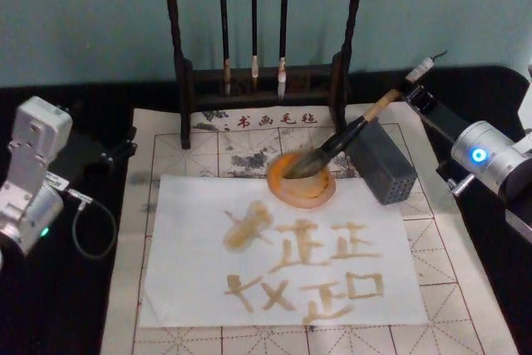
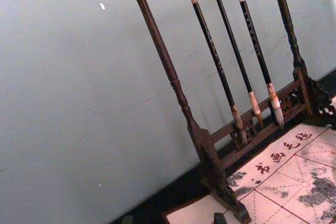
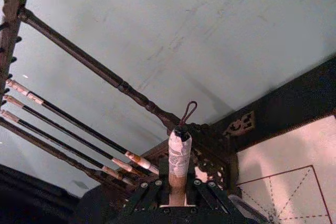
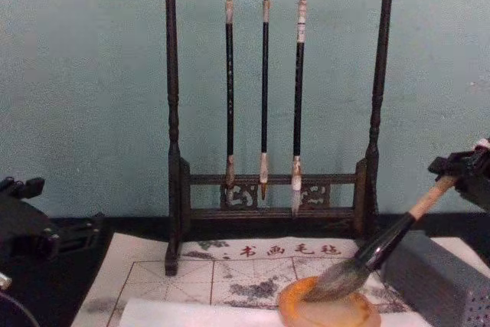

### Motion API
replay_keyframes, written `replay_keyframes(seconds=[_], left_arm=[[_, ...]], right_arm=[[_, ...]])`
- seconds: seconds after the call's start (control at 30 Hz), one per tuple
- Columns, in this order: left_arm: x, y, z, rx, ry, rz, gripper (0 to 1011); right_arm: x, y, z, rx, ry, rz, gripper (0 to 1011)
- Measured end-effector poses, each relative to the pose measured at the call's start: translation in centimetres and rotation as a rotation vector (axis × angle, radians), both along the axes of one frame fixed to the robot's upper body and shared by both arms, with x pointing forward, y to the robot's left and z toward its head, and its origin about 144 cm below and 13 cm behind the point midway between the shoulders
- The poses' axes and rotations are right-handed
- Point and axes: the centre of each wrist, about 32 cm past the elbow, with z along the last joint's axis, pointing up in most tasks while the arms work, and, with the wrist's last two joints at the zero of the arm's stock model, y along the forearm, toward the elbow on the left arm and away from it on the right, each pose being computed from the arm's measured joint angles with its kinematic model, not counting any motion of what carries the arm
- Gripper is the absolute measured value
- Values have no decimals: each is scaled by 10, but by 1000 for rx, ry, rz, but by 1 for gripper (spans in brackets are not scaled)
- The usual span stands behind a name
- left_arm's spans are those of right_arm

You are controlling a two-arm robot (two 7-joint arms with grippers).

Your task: Pick up the brush from the inkstone, write on the paper, then place the brush back to its original position.

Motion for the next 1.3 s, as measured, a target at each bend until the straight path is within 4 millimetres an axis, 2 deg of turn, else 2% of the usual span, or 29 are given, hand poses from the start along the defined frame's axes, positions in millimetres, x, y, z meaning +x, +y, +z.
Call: replay_keyframes(seconds=[1.3], left_arm=[[0, 0, 0, 0, 0, 0, 1001]], right_arm=[[1, 7, -8, 11, 66, -37, 183]])
